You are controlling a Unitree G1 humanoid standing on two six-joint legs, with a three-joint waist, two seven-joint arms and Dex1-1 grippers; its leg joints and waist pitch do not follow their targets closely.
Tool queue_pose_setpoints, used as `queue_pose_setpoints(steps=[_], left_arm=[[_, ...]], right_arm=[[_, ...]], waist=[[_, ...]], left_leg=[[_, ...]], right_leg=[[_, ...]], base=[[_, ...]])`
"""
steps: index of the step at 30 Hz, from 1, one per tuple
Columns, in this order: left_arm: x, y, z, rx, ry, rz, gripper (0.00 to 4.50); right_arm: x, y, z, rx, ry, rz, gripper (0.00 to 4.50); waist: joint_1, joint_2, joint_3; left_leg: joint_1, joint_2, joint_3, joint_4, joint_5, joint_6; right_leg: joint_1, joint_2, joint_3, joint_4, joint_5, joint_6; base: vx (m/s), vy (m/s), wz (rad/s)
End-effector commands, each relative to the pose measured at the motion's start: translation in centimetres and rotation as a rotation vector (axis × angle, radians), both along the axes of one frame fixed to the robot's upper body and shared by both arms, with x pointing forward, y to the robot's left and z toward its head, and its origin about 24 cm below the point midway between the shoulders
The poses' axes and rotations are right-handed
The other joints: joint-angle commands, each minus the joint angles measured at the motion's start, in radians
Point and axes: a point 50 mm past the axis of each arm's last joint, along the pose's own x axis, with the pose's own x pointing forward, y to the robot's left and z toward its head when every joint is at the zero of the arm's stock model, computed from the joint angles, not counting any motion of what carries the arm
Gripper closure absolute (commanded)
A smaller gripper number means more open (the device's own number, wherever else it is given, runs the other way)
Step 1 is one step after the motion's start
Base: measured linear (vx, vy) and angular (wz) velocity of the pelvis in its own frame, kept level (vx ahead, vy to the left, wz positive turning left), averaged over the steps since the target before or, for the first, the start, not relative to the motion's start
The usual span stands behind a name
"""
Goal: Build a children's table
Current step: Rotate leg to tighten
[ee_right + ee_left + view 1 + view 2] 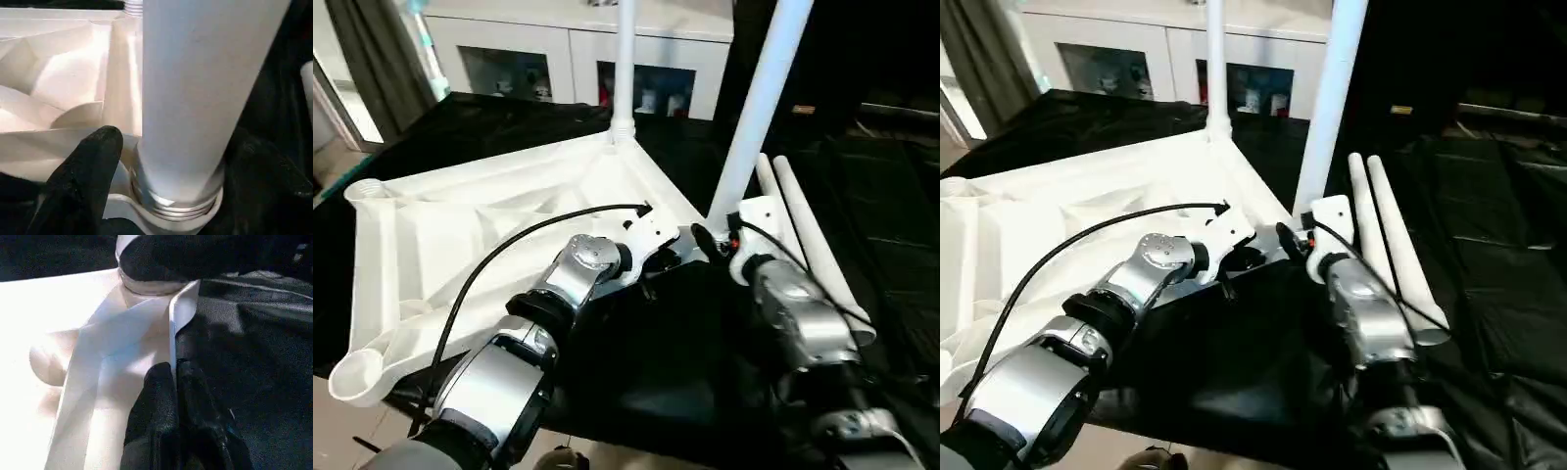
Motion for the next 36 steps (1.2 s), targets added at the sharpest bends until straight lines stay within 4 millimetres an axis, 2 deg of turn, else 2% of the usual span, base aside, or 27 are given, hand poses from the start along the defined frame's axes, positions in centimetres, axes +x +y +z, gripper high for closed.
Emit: queue_pose_setpoints(steps=[1, 2, 4, 7, 8, 9, 12, 14, 17, 18, 19, 20, 21, 22, 24, 25, 26, 27, 28, 29, 30, 31, 32, 33, 34, 35, 36], left_arm=[[0.4, -1.2, 2.1, -0.104, -0.093, -0.04, 4.5], [0.4, -1.2, 2.2, -0.108, -0.094, -0.04, 4.22], [0.4, -1.0, 2.2, -0.123, -0.073, -0.048, 3.94], [0.5, -0.5, 2.3, -0.147, -0.023, -0.06, 3.92], [0.5, -0.5, 2.3, -0.147, -0.023, -0.06, 3.92], [0.6, -0.3, 2.4, -0.159, -0.013, -0.058, 3.66], [1.1, 0.7, 3.5, -0.224, -0.016, -0.028, 3.48], [1.5, 1.7, 4.5, -0.266, -0.025, -0.01, 3.21], [1.5, 2.1, 4.8, -0.275, -0.029, -0.008, 3.0], [1.6, 3.7, 5.3, -0.273, -0.041, 0.016, 2.86], [1.5, 4.9, 5.7, -0.27, -0.05, 0.033, 2.74], [1.5, 4.9, 5.7, -0.27, -0.05, 0.033, 2.74], [1.3, 5.7, 5.9, -0.264, -0.057, 0.05, 2.65], [0.9, 7.3, 6.0, -0.244, -0.067, 0.082, 2.65], [-0.1, 10.9, 5.5, -0.149, -0.079, 0.203, 2.36], [-0.1, 10.9, 5.5, -0.149, -0.079, 0.203, 2.28], [-0.5, 12.2, 5.3, -0.105, -0.088, 0.264, 2.24], [-0.5, 12.5, 5.3, -0.1, -0.095, 0.28, 2.16], [-0.6, 14.1, 5.4, -0.063, -0.141, 0.382, 2.03], [-0.8, 15.9, 5.8, -0.042, -0.196, 0.5, 2.03], [-0.8, 15.9, 5.8, -0.042, -0.196, 0.5, 2.03], [-0.8, 15.9, 5.8, -0.042, -0.196, 0.5, 2.03], [-1.0, 17.2, 6.3, -0.031, -0.233, 0.589, 2.03], [-1.4, 18.5, 6.6, 0.0, -0.266, 0.657, 2.03], [-1.6, 19.0, 6.7, 0.011, -0.278, 0.682, 2.03], [-2.5, 20.5, 7.1, 0.065, -0.294, 0.764, 2.03], [-3.6, 21.7, 7.2, 0.147, -0.295, 0.818, 2.03]], right_arm=[[-0.5, -0.4, 0.5, 0.005, -0.016, 0.052, 0.98], [-0.7, -0.7, 0.6, 0.009, -0.018, 0.068, 0.96], [-0.9, -1.5, 1.0, 0.015, -0.022, 0.089, 0.94], [-1.2, -2.9, 1.5, 0.001, -0.03, 0.13, 0.94], [-1.2, -2.9, 1.5, 0.001, -0.03, 0.13, 0.94], [-1.3, -3.4, 1.7, -0.006, -0.03, 0.143, 0.94], [-1.5, -4.7, 2.2, -0.025, -0.032, 0.148, 0.94], [-1.7, -5.4, 2.7, -0.035, -0.035, 0.159, 0.94], [-1.9, -5.6, 2.8, -0.036, -0.035, 0.167, 0.94], [-2.7, -5.7, 3.0, -0.037, -0.019, 0.228, 0.94], [-3.3, -5.7, 3.2, -0.037, -0.006, 0.274, 0.94], [-3.3, -5.7, 3.2, -0.037, -0.006, 0.274, 0.94], [-3.8, -5.6, 3.1, -0.032, 0.01, 0.31, 0.94], [-4.7, -5.2, 3.0, -0.026, 0.047, 0.384, 0.94], [-5.9, -4.2, 2.4, -0.016, 0.1, 0.477, 0.94], [-5.9, -4.2, 2.4, -0.016, 0.1, 0.477, 0.94], [-6.2, -3.8, 2.1, -0.014, 0.113, 0.5, 0.94], [-6.2, -3.7, 2.1, -0.013, 0.114, 0.501, 0.94], [-6.3, -3.1, 1.8, -0.009, 0.119, 0.508, 0.94], [-6.1, -2.4, 1.3, -0.004, 0.125, 0.495, 0.94], [-6.1, -2.4, 1.3, -0.004, 0.125, 0.495, 0.94], [-6.1, -2.4, 1.3, -0.004, 0.125, 0.495, 0.94], [-5.9, -1.8, 1.0, -0.001, 0.124, 0.48, 0.94], [-5.4, -1.2, 0.5, -0.002, 0.13, 0.444, 0.94], [-5.3, -1.0, 0.3, -0.003, 0.133, 0.432, 0.94], [-4.7, -0.3, -0.3, -0.009, 0.149, 0.375, 0.94], [-4.0, 0.3, -0.9, -0.019, 0.163, 0.322, 0.94]], waist=[[0.0, -0.015, -0.076], [0.004, -0.017, -0.078], [0.009, -0.014, -0.079], [0.016, -0.012, -0.083], [0.015, -0.013, -0.085], [0.014, -0.012, -0.085], [0.015, -0.016, -0.088], [0.014, -0.016, -0.086], [0.015, -0.015, -0.084], [0.015, -0.015, -0.083], [0.019, -0.016, -0.083], [0.022, -0.014, -0.084], [0.017, -0.011, -0.084], [0.016, -0.011, -0.082], [0.01, -0.006, -0.071], [0.007, -0.004, -0.075], [0.0, -0.003, -0.069], [-0.004, -0.003, -0.065], [-0.001, 0.001, -0.064], [-0.006, -0.001, -0.058], [-0.01, -0.002, -0.055], [-0.008, 0.0, -0.058], [-0.007, 0.0, -0.053], [-0.01, 0.0, -0.051], [-0.016, 0.003, -0.051], [-0.02, 0.002, -0.046], [-0.028, 0.006, -0.045]], left_leg=[[0.023, 0.064, -0.037, -0.069, -0.203, 0.042], [0.028, 0.066, -0.036, -0.067, -0.201, 0.046], [0.023, 0.066, -0.037, -0.065, -0.184, 0.055], [0.021, 0.065, -0.035, -0.06, -0.153, 0.066], [0.016, 0.065, -0.036, -0.06, -0.139, 0.076], [0.016, 0.065, -0.037, -0.059, -0.137, 0.08], [0.016, 0.064, -0.034, -0.053, -0.12, 0.095], [0.015, 0.063, -0.033, -0.052, -0.119, 0.105], [0.019, 0.064, -0.032, -0.052, -0.136, 0.105], [0.019, 0.065, -0.032, -0.053, -0.14, 0.102], [0.019, 0.071, -0.035, -0.055, -0.142, 0.1], [0.018, 0.076, -0.037, -0.055, -0.131, 0.105], [0.016, 0.072, -0.035, -0.054, -0.128, 0.113], [0.018, 0.074, -0.037, -0.057, -0.143, 0.105], [0.014, 0.074, -0.037, -0.063, -0.177, 0.096], [0.015, 0.077, -0.04, -0.064, -0.183, 0.084], [0.017, 0.075, -0.039, -0.068, -0.207, 0.071], [0.022, 0.07, -0.035, -0.068, -0.242, 0.056], [0.03, 0.074, -0.038, -0.07, -0.273, 0.033], [0.027, 0.075, -0.04, -0.073, -0.286, 0.023], [0.021, 0.07, -0.044, -0.078, -0.309, 0.013], [0.027, 0.071, -0.045, -0.078, -0.32, 0.006], [0.035, 0.072, -0.044, -0.079, -0.339, -0.005], [0.03, 0.07, -0.046, -0.083, -0.35, -0.012], [0.028, 0.071, -0.05, -0.085, -0.361, -0.023], [0.022, 0.069, -0.051, -0.089, -0.365, -0.025], [0.016, 0.068, -0.055, -0.092, -0.361, -0.033]], right_leg=[[0.044, -0.095, 0.054, -0.091, -0.259, -0.175], [0.04, -0.095, 0.055, -0.09, -0.248, -0.176], [0.046, -0.094, 0.052, -0.086, -0.214, -0.186], [0.045, -0.094, 0.052, -0.077, -0.142, -0.21], [0.05, -0.093, 0.05, -0.07, -0.11, -0.219], [0.049, -0.094, 0.05, -0.07, -0.102, -0.223], [0.052, -0.095, 0.049, -0.063, -0.062, -0.249], [0.05, -0.092, 0.048, -0.063, -0.058, -0.257], [0.048, -0.092, 0.048, -0.069, -0.106, -0.246], [0.047, -0.092, 0.047, -0.07, -0.121, -0.245], [0.053, -0.094, 0.048, -0.066, -0.113, -0.248], [0.054, -0.096, 0.049, -0.061, -0.093, -0.25], [0.045, -0.088, 0.048, -0.06, -0.084, -0.247], [0.049, -0.09, 0.047, -0.061, -0.096, -0.246], [0.041, -0.088, 0.049, -0.069, -0.152, -0.23], [0.044, -0.09, 0.048, -0.064, -0.158, -0.227], [0.038, -0.085, 0.048, -0.072, -0.205, -0.214], [0.031, -0.084, 0.05, -0.085, -0.275, -0.197], [0.026, -0.086, 0.052, -0.09, -0.318, -0.189], [0.023, -0.085, 0.052, -0.089, -0.324, -0.188], [0.027, -0.083, 0.048, -0.093, -0.368, -0.17], [0.024, -0.084, 0.049, -0.095, -0.382, -0.162], [0.014, -0.083, 0.053, -0.099, -0.384, -0.156], [0.017, -0.083, 0.053, -0.098, -0.386, -0.155], [0.014, -0.085, 0.052, -0.092, -0.38, -0.158], [0.017, -0.083, 0.051, -0.094, -0.389, -0.152], [0.019, -0.083, 0.05, -0.09, -0.378, -0.154]], base=[[0.0, 0.0, 0.0], [0.0, 0.0, 0.0], [0.0, 0.0, 0.0], [0.0, 0.0, 0.0], [0.0, 0.0, 0.0], [0.0, 0.0, 0.0], [0.0, 0.0, 0.0], [0.0, 0.0, 0.0], [0.0, 0.0, 0.0], [0.0, 0.0, 0.0], [0.0, 0.0, 0.0], [0.0, 0.0, 0.0], [0.0, 0.0, 0.0], [0.0, 0.0, 0.0], [0.0, 0.0, 0.0], [0.0, 0.0, 0.0], [0.0, 0.0, 0.0], [0.0, 0.0, 0.0], [0.0, 0.0, 0.0], [0.0, 0.0, 0.0], [0.0, 0.0, 0.0], [0.0, 0.0, 0.0], [0.0, 0.0, 0.0], [0.0, 0.0, 0.0], [0.0, 0.0, 0.0], [0.0, 0.0, 0.0], [0.0, 0.0, 0.0]])
